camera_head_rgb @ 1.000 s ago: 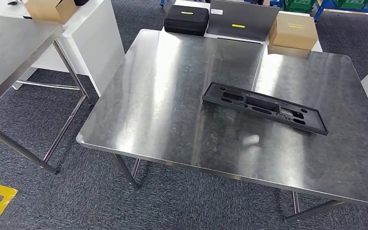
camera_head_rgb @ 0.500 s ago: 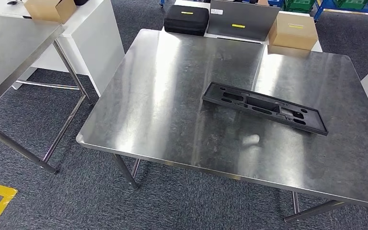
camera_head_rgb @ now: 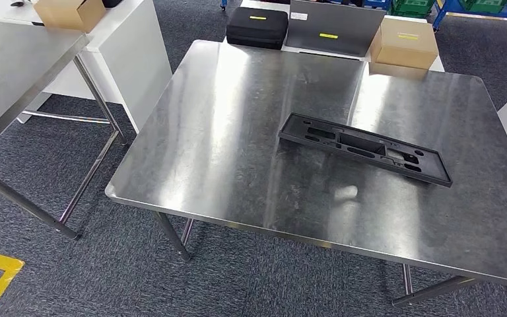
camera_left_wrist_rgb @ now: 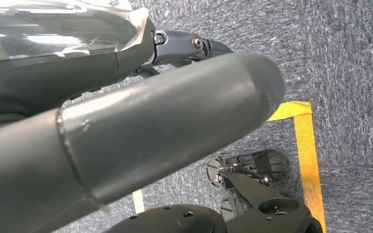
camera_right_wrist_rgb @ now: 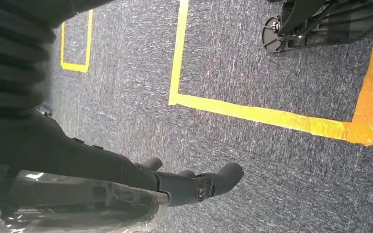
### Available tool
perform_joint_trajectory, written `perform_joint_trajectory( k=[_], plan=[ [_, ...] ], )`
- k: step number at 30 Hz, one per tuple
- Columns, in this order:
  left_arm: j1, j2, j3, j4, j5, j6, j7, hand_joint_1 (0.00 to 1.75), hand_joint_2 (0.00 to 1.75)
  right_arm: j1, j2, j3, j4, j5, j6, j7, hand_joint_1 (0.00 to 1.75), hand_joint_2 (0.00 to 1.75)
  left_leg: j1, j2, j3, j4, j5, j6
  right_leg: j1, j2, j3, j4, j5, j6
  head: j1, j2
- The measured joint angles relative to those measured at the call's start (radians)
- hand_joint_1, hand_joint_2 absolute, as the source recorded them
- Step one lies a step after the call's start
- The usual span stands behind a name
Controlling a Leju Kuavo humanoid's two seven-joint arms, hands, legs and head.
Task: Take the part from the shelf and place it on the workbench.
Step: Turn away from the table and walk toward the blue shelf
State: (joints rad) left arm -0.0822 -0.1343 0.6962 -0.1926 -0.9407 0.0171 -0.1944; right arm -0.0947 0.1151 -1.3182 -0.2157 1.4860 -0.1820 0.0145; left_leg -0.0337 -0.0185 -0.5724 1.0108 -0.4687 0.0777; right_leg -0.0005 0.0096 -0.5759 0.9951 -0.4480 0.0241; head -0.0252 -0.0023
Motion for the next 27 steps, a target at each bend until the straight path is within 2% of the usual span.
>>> perform_joint_trajectory(
  k=[2, 7, 11, 13, 14, 16, 17, 18, 19, 20, 22, 23, 24, 25, 27],
  plan=[
    [0.0, 0.001, -0.003, 0.0, -0.005, 0.003, -0.005, 0.0, 0.0, 0.0, 0.001, 0.007, 0.0, 0.016, 0.0, 0.005, 0.0, 1.75, 0.0, 0.0, 0.0, 0.0, 0.0, 0.0, 0.0, 0.0, 0.0, 0.0, 0.0, 0.0, 0.0, 0.0],
    [0.0, 0.001, -0.008, 0.0, -0.008, -0.002, -0.012, 0.0, 0.0, 0.0, 0.006, 0.031, 0.002, 0.034, -0.001, 0.011, 0.0, 1.75, -0.001, 0.0, -0.001, 0.001, -0.001, 0.001, -0.001, 0.0, 0.001, -0.001, 0.001, 0.001, 0.0, 0.0],
    [0.0, 0.004, -0.008, 0.0, -0.007, -0.019, -0.039, 0.0, 0.0, 0.0, 0.012, 0.04, 0.004, 0.033, -0.001, 0.013, 0.0, 1.75, -0.002, 0.0, -0.001, 0.0, 0.0, 0.011, -0.008, 0.0, 0.004, -0.004, 0.003, 0.007, 0.0, 0.0],
    [0.001, 0.003, -0.008, 0.0, -0.007, -0.023, -0.054, 0.0, 0.0, 0.001, 0.013, 0.043, 0.004, 0.031, -0.001, 0.016, 0.0, 1.75, 0.004, 0.003, 0.006, -0.012, 0.009, 0.018, -0.005, -0.001, -0.006, 0.019, -0.012, 0.007, 0.0, 0.0],
    [0.001, 0.003, -0.008, 0.0, -0.007, -0.024, -0.059, 0.0, 0.0, 0.001, 0.014, 0.044, 0.005, 0.029, -0.001, 0.017, 0.0, 1.75, 0.008, 0.004, 0.008, -0.018, 0.014, 0.021, -0.003, -0.001, -0.023, 0.057, -0.034, 0.004, 0.002, 0.0],
    [0.001, 0.004, -0.008, 0.0, -0.007, -0.025, -0.065, 0.0, 0.0, 0.001, 0.014, 0.044, 0.005, 0.026, -0.001, 0.019, 0.0, 1.75, 0.01, 0.006, 0.006, -0.02, 0.016, 0.024, -0.005, -0.002, -0.082, 0.191, -0.1, -0.006, 0.003, 0.0],
    [0.002, 0.004, -0.008, 0.0, -0.007, -0.026, -0.066, 0.0, 0.0, 0.002, 0.015, 0.044, 0.005, 0.025, -0.001, 0.02, 0.0, 1.75, 0.01, 0.007, 0.005, -0.02, 0.017, 0.024, -0.007, -0.002, -0.11, 0.258, -0.127, -0.007, 0.004, 0.0],
    [0.003, 0.004, -0.008, 0.0, -0.007, -0.026, -0.067, 0.0, 0.0, 0.003, 0.015, 0.044, 0.005, 0.025, -0.001, 0.02, 0.0, 1.75, 0.01, 0.008, 0.003, -0.019, 0.017, 0.023, -0.009, -0.002, -0.124, 0.297, -0.14, -0.004, 0.004, 0.0],
    [0.004, 0.004, -0.008, 0.0, -0.007, -0.027, -0.067, 0.0, 0.0, 0.003, 0.015, 0.044, 0.005, 0.025, -0.001, 0.02, 0.0, 1.75, 0.01, 0.008, 0.003, -0.019, 0.018, 0.021, -0.011, -0.002, -0.116, 0.292, -0.137, 0.003, 0.004, 0.0],
    [0.005, 0.004, -0.008, 0.0, -0.007, -0.027, -0.067, 0.0, 0.0, 0.003, 0.015, 0.045, 0.005, 0.025, -0.001, 0.02, 0.0, 1.75, 0.011, 0.008, 0.003, -0.019, 0.019, 0.019, -0.014, -0.003, -0.087, 0.246, -0.119, 0.011, 0.004, 0.0],
    [0.007, 0.003, -0.008, 0.0, -0.007, -0.027, -0.067, 0.0, 0.0, 0.001, 0.014, 0.045, 0.005, 0.025, -0.001, 0.02, 0.0, 1.75, 0.009, 0.008, 0.002, -0.012, 0.017, 0.01, -0.018, -0.004, -0.004, 0.097, -0.073, 0.024, 0.004, 0.0],
    [0.007, 0.004, -0.008, 0.0, -0.007, -0.027, -0.067, 0.0, 0.0, 0.0, 0.014, 0.045, 0.005, 0.025, -0.001, 0.02, 0.0, 1.75, 0.007, 0.008, 0.001, -0.008, 0.015, 0.004, -0.019, -0.004, 0.025, 0.041, -0.057, 0.024, 0.004, 0.0],
    [0.007, 0.004, -0.008, 0.0, -0.008, -0.026, -0.067, 0.0, 0.0, -0.001, 0.015, 0.045, 0.006, 0.025, -0.001, 0.02, 0.0, 1.75, 0.006, 0.008, -0.001, -0.004, 0.014, -0.002, -0.017, -0.004, 0.04, 0.011, -0.048, 0.02, 0.003, 0.0],
    [0.007, 0.004, -0.008, 0.0, -0.009, -0.025, -0.068, 0.0, 0.0, -0.001, 0.015, 0.045, 0.006, 0.025, -0.001, 0.021, 0.0, 1.75, 0.005, 0.008, -0.003, -0.001, 0.014, -0.008, -0.015, -0.004, 0.042, 0.004, -0.044, 0.014, 0.002, 0.0],
    [0.007, 0.006, -0.008, 0.0, -0.011, -0.024, -0.071, 0.0, 0.0, -0.001, 0.016, 0.046, 0.006, 0.025, -0.002, 0.023, 0.0, 1.75, 0.01, 0.007, -0.006, 0.005, 0.013, -0.018, -0.019, -0.004, 0.043, 0.004, -0.036, 0.002, 0.001, 0.0]
  ],
)
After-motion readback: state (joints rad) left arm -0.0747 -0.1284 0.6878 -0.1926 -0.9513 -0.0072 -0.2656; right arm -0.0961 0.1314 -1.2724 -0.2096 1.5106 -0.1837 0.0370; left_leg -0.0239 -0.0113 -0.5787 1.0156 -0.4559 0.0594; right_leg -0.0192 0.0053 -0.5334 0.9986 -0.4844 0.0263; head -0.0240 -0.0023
